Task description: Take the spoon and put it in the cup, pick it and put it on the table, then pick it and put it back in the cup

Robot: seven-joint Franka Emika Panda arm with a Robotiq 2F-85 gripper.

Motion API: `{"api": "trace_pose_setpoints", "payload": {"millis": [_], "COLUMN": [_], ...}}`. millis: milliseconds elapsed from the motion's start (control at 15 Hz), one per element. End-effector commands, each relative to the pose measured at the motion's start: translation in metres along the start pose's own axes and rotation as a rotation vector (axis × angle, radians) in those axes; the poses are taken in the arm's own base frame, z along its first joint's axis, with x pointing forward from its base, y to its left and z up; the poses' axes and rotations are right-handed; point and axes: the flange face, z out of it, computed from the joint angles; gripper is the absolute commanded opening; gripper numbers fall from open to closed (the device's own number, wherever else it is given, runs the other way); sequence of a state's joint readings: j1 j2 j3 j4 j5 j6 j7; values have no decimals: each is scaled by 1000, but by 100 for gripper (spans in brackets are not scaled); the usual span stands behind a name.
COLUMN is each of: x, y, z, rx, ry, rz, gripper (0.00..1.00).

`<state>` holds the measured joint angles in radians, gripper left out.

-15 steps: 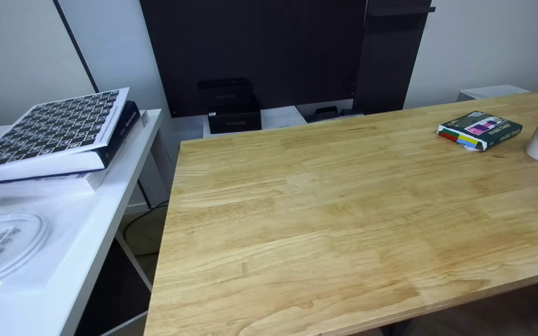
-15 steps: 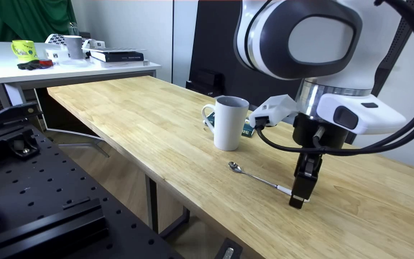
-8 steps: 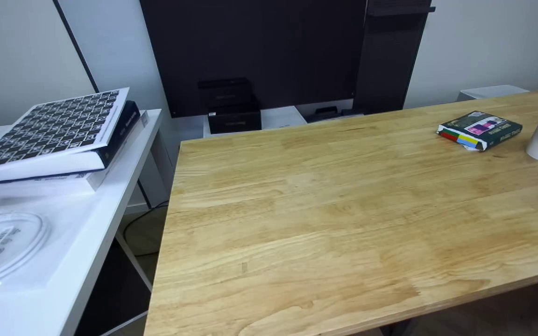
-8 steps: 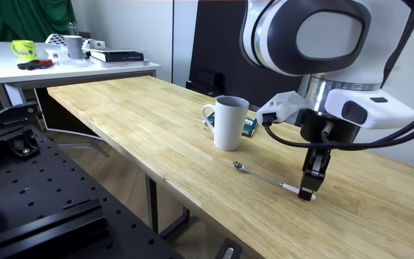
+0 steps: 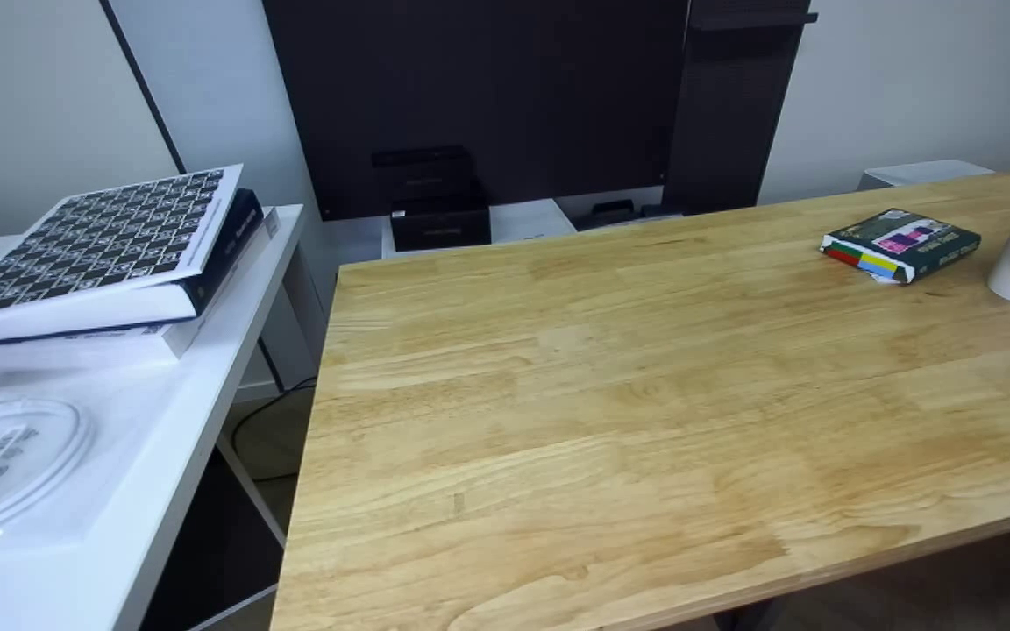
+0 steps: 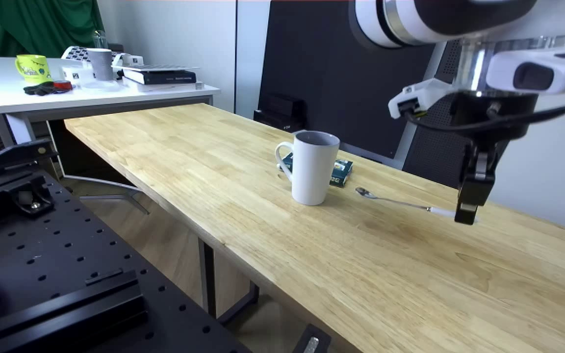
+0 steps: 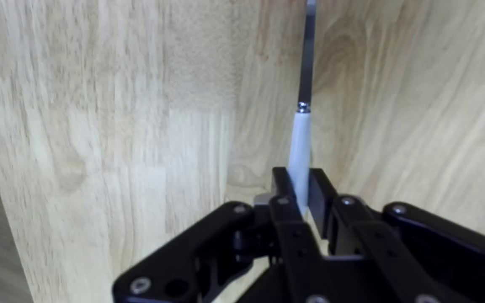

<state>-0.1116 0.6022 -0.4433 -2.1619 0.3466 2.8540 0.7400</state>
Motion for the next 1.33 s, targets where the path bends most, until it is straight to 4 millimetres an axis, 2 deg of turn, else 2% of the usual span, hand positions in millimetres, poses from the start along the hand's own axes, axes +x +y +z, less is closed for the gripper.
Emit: {"api": "trace_pose_setpoints", "payload": {"millis": [0,200,467,667,800,933,1267], "x": [-17,-36,-74,-103,-121,-135,-155], "y": [-37,-75,-119,-141,-146,-142,-113], "z": [-58,-107,-167,-203,-223,-237,-249], "rx": [57,128,208,244,256,255,234], "ry": [118,224,351,439,492,544,660], "rz": [-52,-126,-217,-274,-306,-329,-390], "gripper": [4,4,4,4,4,4,4]}}
